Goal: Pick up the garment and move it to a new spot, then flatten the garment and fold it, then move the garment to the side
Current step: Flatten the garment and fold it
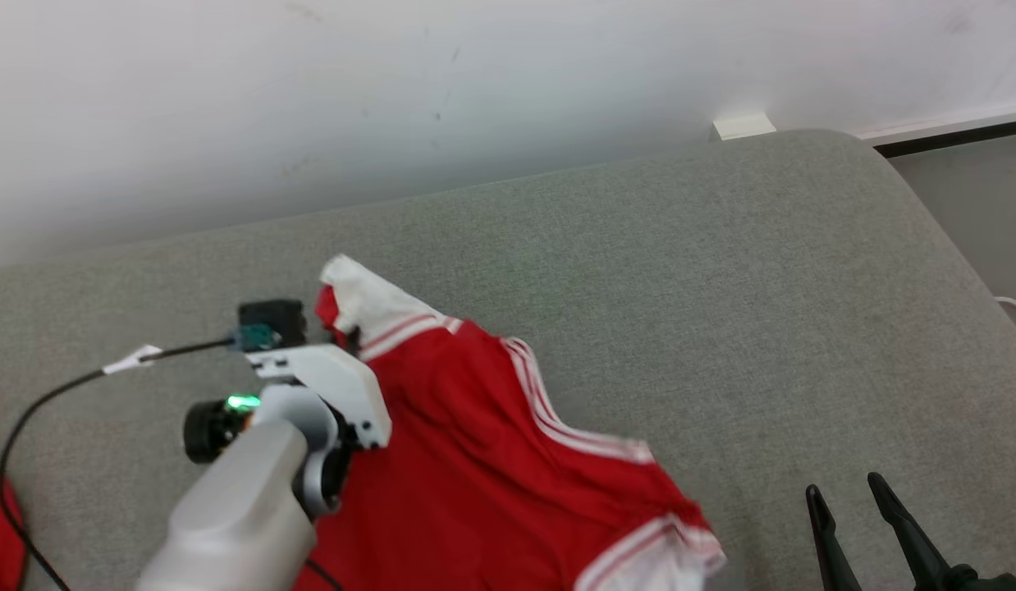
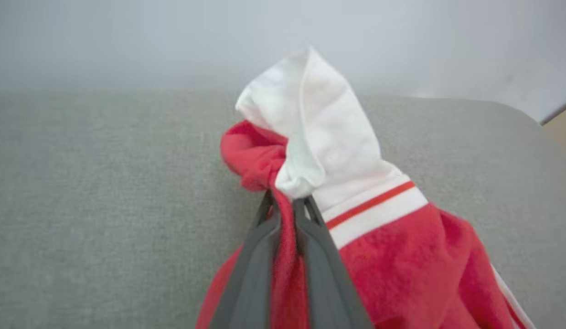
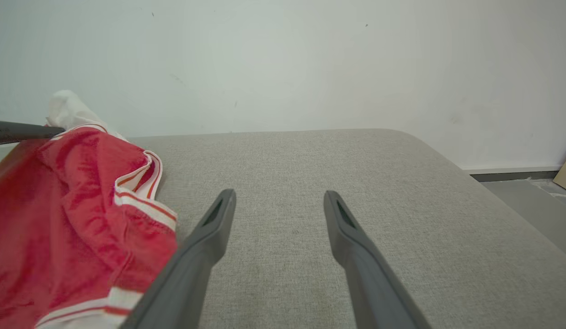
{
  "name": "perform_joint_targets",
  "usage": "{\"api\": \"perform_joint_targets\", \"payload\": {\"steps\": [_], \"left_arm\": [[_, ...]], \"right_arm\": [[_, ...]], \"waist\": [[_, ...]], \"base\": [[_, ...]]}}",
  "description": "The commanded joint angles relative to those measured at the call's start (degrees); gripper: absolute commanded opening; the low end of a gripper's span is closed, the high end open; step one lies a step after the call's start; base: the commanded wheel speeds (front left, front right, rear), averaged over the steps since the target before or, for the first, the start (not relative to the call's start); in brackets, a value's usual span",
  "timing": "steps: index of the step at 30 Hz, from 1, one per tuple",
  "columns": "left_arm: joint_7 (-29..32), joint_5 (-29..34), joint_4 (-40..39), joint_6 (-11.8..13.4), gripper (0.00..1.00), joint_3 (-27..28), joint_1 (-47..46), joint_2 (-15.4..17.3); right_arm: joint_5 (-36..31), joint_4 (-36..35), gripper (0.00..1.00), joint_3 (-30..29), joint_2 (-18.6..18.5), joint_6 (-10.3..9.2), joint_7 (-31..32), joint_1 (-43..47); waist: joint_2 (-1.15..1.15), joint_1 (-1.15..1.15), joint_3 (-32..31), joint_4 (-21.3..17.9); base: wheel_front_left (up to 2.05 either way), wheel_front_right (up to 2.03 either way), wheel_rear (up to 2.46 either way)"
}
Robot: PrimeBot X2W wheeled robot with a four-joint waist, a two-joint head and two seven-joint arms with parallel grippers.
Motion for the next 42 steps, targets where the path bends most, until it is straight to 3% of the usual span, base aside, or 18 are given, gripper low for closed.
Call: {"api": "perform_joint_targets", "payload": {"steps": [1, 8, 12, 14, 19, 23, 34, 38, 42], "left_arm": [[-1.4, 0.5, 0.6, 0.4, 0.0, 0.8, -1.3, 0.5], [-8.5, 0.8, 5.7, 2.7, 0.0, 4.1, -6.9, 2.0], [-7.0, 1.5, 10.5, 2.2, 0.0, 3.1, -7.5, 2.0], [-7.2, 1.5, 12.0, 1.5, 1.0, 2.8, -7.0, 1.7], [-11.2, 0.1, 12.2, 0.5, 1.0, 3.8, -4.7, 1.5], [-13.8, -0.2, 7.1, 0.5, 1.0, 5.7, -0.7, 1.5], [-14.1, 9.3, -23.3, 5.3, 1.0, 8.9, 25.0, 0.8], [-14.1, 13.0, -30.0, 4.8, 1.0, 6.6, 31.6, -0.5], [-14.1, 16.7, -32.8, 1.7, 1.0, 1.3, 32.0, -3.0]], "right_arm": [[0.0, 0.0, 1.0, 0.2, -0.4, -0.13, 0.1, -0.5], [0.3, 0.1, 1.0, 1.1, -0.8, -0.13, 0.1, -1.6], [0.4, 0.5, 1.0, 1.1, -0.7, -0.13, 0.1, -1.7], [0.4, 0.6, 1.0, 0.7, -0.7, -0.13, 0.1, -1.3], [0.2, 0.7, 1.0, -0.3, -0.5, -0.13, 0.1, -0.1], [-0.3, 0.1, 1.0, -1.7, -0.3, -0.13, 0.1, 1.2], [-1.0, -1.0, 1.0, -3.6, -0.4, -0.13, 0.1, 3.5], [-1.0, -1.1, 1.0, -3.7, -0.7, -0.13, 0.1, 4.2], [-1.1, -0.9, 1.0, -3.3, -0.8, -0.13, 0.1, 3.8]], "waist": [[0.0, 0.0, 0.2, -0.2], [0.0, 0.0, 1.6, -1.9], [0.0, 0.0, 1.7, -2.9], [0.0, 0.0, 1.4, -3.1], [0.0, 0.0, -0.1, -3.0], [0.0, 0.0, -1.7, -1.9], [0.0, 0.0, -5.0, 1.5], [0.0, 0.0, -5.5, 2.5], [0.0, 0.0, -5.5, 2.7]], "base": [[0.0, 0.0, 0.0], [0.0, 0.0, 0.0], [0.0, 0.0, 0.0], [0.0, 0.0, 0.0], [0.0, 0.0, 0.0], [0.0, 0.0, 0.0], [0.0, 0.0, 0.0], [0.0, 0.0, 0.0], [0.0, 0.0, 0.0]]}}
